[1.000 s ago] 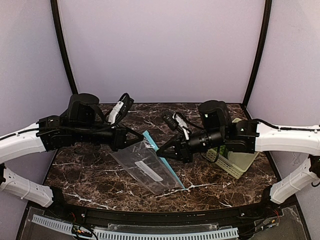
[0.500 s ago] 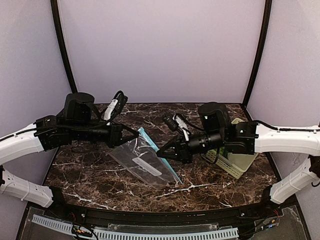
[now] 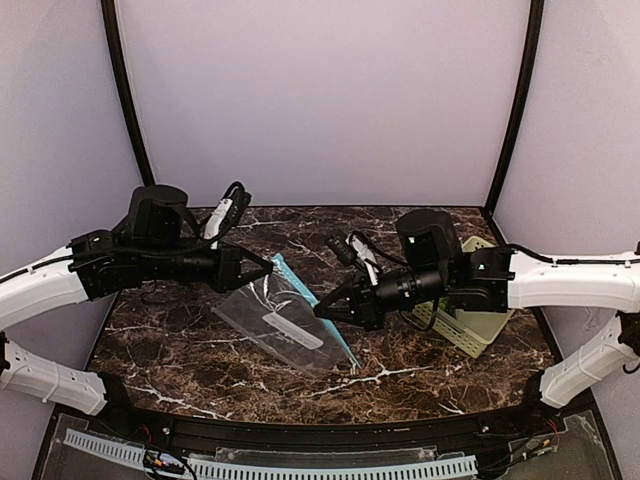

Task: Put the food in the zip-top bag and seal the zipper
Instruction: Unzip the zipper from the zipper food storage bag.

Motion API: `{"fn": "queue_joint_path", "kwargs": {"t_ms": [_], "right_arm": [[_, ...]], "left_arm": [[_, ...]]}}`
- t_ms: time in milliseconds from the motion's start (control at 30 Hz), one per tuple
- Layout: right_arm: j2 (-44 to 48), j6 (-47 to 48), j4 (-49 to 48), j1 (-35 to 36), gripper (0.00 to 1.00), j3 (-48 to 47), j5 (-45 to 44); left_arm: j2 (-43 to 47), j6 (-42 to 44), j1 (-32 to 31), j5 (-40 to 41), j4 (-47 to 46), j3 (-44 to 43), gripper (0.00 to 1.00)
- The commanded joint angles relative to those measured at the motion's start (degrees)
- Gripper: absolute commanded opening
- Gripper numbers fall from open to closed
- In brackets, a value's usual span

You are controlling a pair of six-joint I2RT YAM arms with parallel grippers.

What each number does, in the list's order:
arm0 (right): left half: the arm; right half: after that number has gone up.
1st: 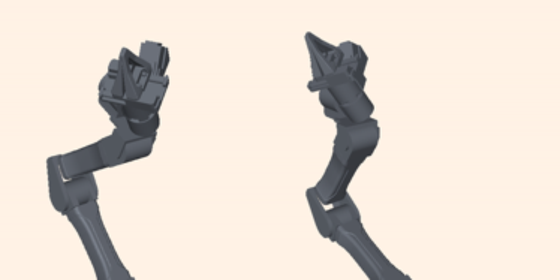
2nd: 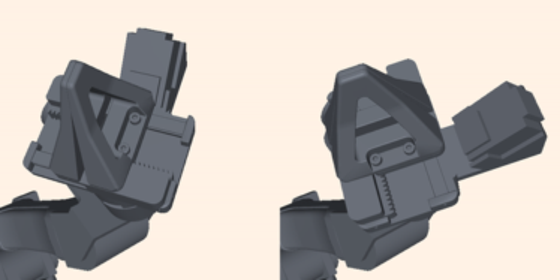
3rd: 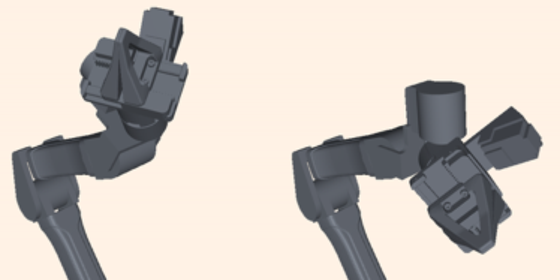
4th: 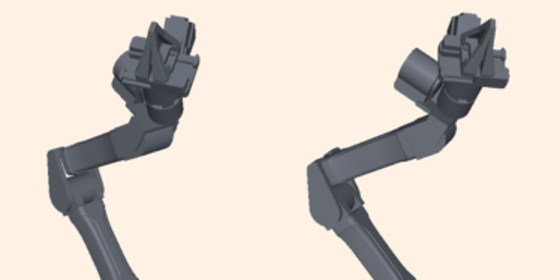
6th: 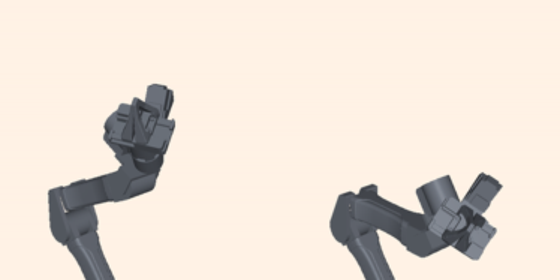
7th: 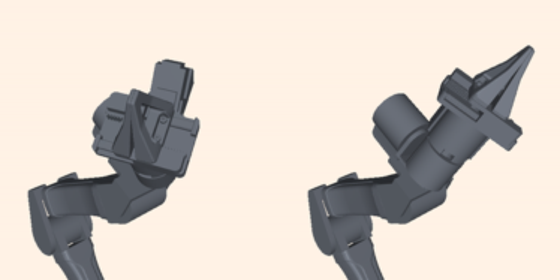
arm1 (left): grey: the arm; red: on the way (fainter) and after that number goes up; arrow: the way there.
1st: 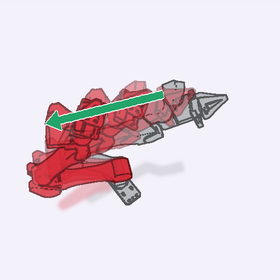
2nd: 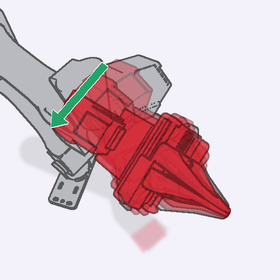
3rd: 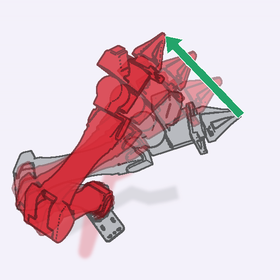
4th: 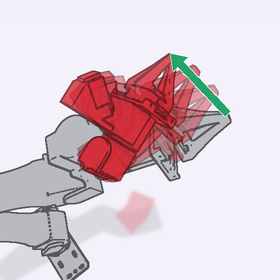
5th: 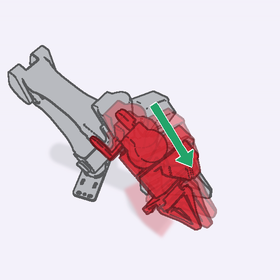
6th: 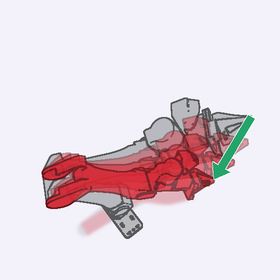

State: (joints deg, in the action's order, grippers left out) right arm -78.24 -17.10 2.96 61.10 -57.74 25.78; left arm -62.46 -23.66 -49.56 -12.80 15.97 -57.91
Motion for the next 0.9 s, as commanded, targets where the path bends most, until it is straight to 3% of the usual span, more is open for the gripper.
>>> {"fn": "queue_joint_path", "kwargs": {"t_ms": [0,867], "right_arm": [[-0.06,-1.04,1.17,-0.18,0.0,2.3,1.28],[2.22,-5.99,-2.18,-0.11,0.0,10.51,1.34]], "left_arm": [[2.26,-0.25,2.03,4.17,2.1,0.57,0.01],[1.64,-2.4,6.88,2.95,0.54,0.77,0.01]]}}
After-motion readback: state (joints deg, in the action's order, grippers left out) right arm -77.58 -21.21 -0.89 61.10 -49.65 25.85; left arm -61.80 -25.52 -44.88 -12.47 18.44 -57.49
